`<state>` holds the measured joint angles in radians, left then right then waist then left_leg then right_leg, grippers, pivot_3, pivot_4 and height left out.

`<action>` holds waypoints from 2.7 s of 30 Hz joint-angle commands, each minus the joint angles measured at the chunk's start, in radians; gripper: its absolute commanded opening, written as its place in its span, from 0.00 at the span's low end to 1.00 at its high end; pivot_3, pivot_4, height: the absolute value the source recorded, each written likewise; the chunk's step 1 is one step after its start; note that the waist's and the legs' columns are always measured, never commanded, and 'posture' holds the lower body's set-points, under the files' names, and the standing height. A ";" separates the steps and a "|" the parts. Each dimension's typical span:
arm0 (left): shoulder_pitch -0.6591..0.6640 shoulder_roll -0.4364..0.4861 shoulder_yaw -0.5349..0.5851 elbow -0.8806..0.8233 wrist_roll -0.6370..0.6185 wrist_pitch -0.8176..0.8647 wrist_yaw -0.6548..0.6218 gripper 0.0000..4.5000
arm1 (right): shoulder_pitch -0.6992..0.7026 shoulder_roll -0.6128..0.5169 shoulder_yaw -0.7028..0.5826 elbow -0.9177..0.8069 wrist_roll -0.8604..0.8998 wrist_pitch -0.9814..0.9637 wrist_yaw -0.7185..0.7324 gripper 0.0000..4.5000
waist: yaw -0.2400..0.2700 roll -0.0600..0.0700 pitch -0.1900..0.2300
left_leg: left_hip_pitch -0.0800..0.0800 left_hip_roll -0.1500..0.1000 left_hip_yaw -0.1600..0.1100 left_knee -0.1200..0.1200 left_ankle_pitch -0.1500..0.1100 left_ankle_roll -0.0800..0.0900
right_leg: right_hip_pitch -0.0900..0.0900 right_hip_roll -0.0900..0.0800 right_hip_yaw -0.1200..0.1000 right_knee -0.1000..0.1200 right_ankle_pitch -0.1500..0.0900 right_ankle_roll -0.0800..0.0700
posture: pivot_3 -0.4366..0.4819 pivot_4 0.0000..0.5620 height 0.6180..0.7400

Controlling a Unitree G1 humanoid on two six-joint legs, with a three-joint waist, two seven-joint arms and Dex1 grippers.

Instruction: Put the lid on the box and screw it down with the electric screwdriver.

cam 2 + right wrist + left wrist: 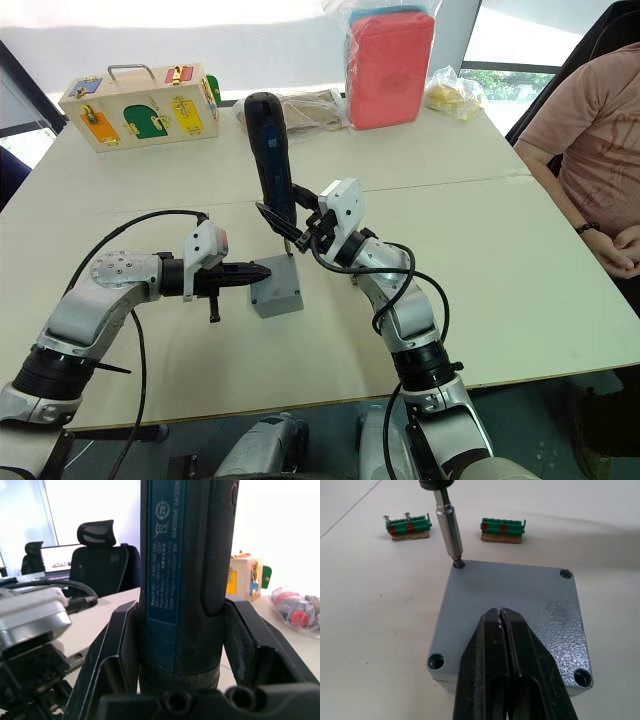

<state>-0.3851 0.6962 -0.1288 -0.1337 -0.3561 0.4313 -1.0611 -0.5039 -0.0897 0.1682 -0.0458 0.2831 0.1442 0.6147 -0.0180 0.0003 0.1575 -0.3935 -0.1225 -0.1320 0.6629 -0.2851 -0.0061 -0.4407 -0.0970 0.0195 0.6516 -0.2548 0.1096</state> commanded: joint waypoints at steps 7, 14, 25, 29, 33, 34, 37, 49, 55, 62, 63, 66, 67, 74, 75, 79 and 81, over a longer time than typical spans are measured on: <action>0.006 0.010 -0.004 0.001 0.019 0.006 -0.004 0.00 | 0.005 -0.026 0.041 -0.032 -0.001 0.030 0.058 0.42 | 0.000 0.000 0.000 | 0.001 0.000 0.000 0.000 0.000 0.000 | 0.001 0.000 0.000 0.000 0.000 0.000 | 0.48 0.27 1.00; 0.015 0.005 -0.010 0.005 0.028 -0.003 -0.002 0.00 | 0.033 -0.042 0.080 0.000 -0.050 0.088 0.027 0.42 | 0.000 0.000 -0.003 | 0.003 0.000 0.000 -0.001 0.000 0.000 | 0.003 0.000 0.000 0.000 0.000 0.000 | 0.48 0.27 1.00; 0.036 0.008 -0.028 0.064 0.062 -0.042 -0.007 0.00 | 0.083 -0.043 0.084 0.049 -0.069 0.149 -0.026 0.42 | 0.004 -0.001 -0.018 | 0.025 0.000 0.000 -0.013 -0.004 0.007 | 0.021 0.000 0.001 -0.007 -0.001 0.000 | 0.48 0.27 1.00; 0.039 0.004 -0.033 0.068 0.063 -0.048 -0.008 0.00 | 0.099 -0.048 0.092 0.045 -0.073 0.152 -0.027 0.42 | 0.004 -0.001 -0.025 | 0.026 0.001 0.000 -0.015 -0.004 0.007 | 0.021 0.000 0.001 -0.008 -0.001 0.000 | 0.48 0.27 1.00; 0.041 -0.001 -0.039 0.071 0.070 -0.052 -0.010 0.00 | 0.108 -0.055 0.099 0.046 -0.086 0.154 -0.032 0.42 | 0.004 0.000 -0.028 | 0.040 0.001 -0.001 -0.018 -0.005 0.009 | 0.033 0.001 0.001 -0.013 -0.003 0.000 | 0.48 0.27 1.00; 0.042 -0.002 -0.041 0.072 0.072 -0.053 -0.011 0.00 | 0.108 -0.055 0.099 0.045 -0.086 0.155 -0.033 0.42 | 0.004 0.000 -0.029 | 0.041 0.002 -0.001 -0.018 -0.006 0.009 | 0.033 0.001 0.001 -0.014 -0.003 0.000 | 0.48 0.27 1.00; 0.043 -0.002 -0.042 0.071 0.074 -0.054 -0.014 0.00 | 0.107 -0.056 0.101 0.043 -0.086 0.156 -0.037 0.42 | 0.004 0.001 -0.031 | 0.040 0.002 -0.001 -0.019 -0.006 0.009 | 0.033 0.001 0.001 -0.015 -0.003 0.000 | 0.48 0.27 1.00; 0.043 -0.004 -0.041 0.071 0.076 -0.054 -0.016 0.00 | 0.067 -0.056 0.080 0.018 -0.079 0.165 -0.042 0.42 | 0.006 0.001 -0.031 | 0.040 0.002 -0.001 -0.019 -0.006 0.009 | 0.033 0.001 0.001 -0.016 -0.003 0.000 | 0.48 0.27 1.00; 0.039 -0.010 -0.038 0.065 0.071 -0.047 -0.016 0.00 | 0.014 -0.033 0.021 -0.045 -0.020 0.153 -0.045 0.42 | 0.007 0.002 -0.031 | 0.039 0.002 -0.002 -0.019 -0.006 0.009 | 0.033 0.001 0.000 -0.017 -0.003 0.000 | 0.48 0.27 1.00; 0.009 -0.018 -0.001 0.007 0.016 0.001 -0.016 0.00 | -0.155 -0.032 -0.107 -0.243 0.132 0.282 -0.111 0.42 | 0.006 0.003 -0.020 | 0.031 0.001 -0.002 -0.019 -0.006 0.009 | 0.030 0.001 0.000 -0.017 -0.003 0.000 | 0.48 0.27 1.00; 0.003 -0.020 0.005 -0.007 0.002 0.014 -0.015 0.00 | -0.175 -0.038 -0.125 -0.260 0.152 0.316 -0.126 0.42 | 0.005 0.003 -0.019 | 0.026 0.001 -0.002 -0.017 -0.006 0.008 | 0.026 0.001 0.000 -0.016 -0.002 0.000 | 0.48 0.27 1.00; -0.018 -0.015 0.028 -0.062 -0.036 0.051 -0.012 0.00 | -0.237 -0.073 -0.218 -0.290 0.242 0.529 -0.221 0.42 | 0.005 0.002 -0.018 | 0.013 0.000 -0.002 -0.014 0.000 -0.001 | 0.010 -0.001 0.001 -0.008 -0.002 0.000 | 0.48 0.27 1.00; -0.024 -0.011 0.037 -0.078 -0.047 0.061 -0.013 0.00 | -0.257 -0.093 -0.249 -0.292 0.271 0.623 -0.254 0.42 | 0.005 0.002 -0.018 | 0.012 0.001 -0.002 -0.015 0.000 -0.001 | 0.009 -0.001 0.001 -0.008 -0.002 -0.001 | 0.48 0.27 1.00; -0.074 0.048 0.118 -0.185 -0.147 0.137 -0.034 0.00 | -0.388 -0.354 -0.309 -0.210 0.272 1.138 -0.359 0.42 | 0.008 0.002 -0.010 | 0.009 0.001 -0.003 -0.015 -0.002 0.003 | 0.007 -0.002 0.001 -0.008 -0.002 -0.001 | 0.48 0.27 1.00; -0.077 0.053 0.125 -0.194 -0.159 0.147 -0.033 0.00 | -0.393 -0.376 -0.302 -0.210 0.269 1.152 -0.358 0.42 | 0.008 0.002 -0.010 | 0.007 0.001 -0.003 -0.015 -0.002 0.003 | 0.004 -0.002 0.000 -0.008 -0.002 -0.001 | 0.48 0.27 1.00; -0.094 0.114 0.191 -0.248 -0.230 0.196 -0.055 0.00 | -0.427 -0.597 -0.111 -0.106 0.209 1.307 -0.291 0.42 | -0.003 0.003 -0.002 | 0.001 0.001 -0.001 -0.015 0.001 -0.002 | -0.003 -0.002 0.002 -0.007 -0.002 -0.001 | 0.48 0.27 1.00; -0.096 0.128 0.201 -0.257 -0.249 0.210 -0.052 0.00 | -0.443 -0.624 -0.094 -0.058 0.213 1.357 -0.275 0.42 | -0.004 0.002 -0.002 | 0.000 0.001 0.000 -0.015 0.001 -0.002 | -0.003 -0.002 0.002 -0.008 -0.002 -0.001 | 0.48 0.27 1.00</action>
<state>-0.4687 0.8060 0.0279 -0.3562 -0.5716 0.6282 -1.1108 -0.9012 -0.7009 0.0689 -0.1119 0.5004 1.4692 0.3139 -0.0217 0.0019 0.1558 -0.3930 -0.1213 -0.1316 0.6481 -0.2844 -0.0076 -0.4440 -0.0993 0.0220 0.6434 -0.2568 0.1084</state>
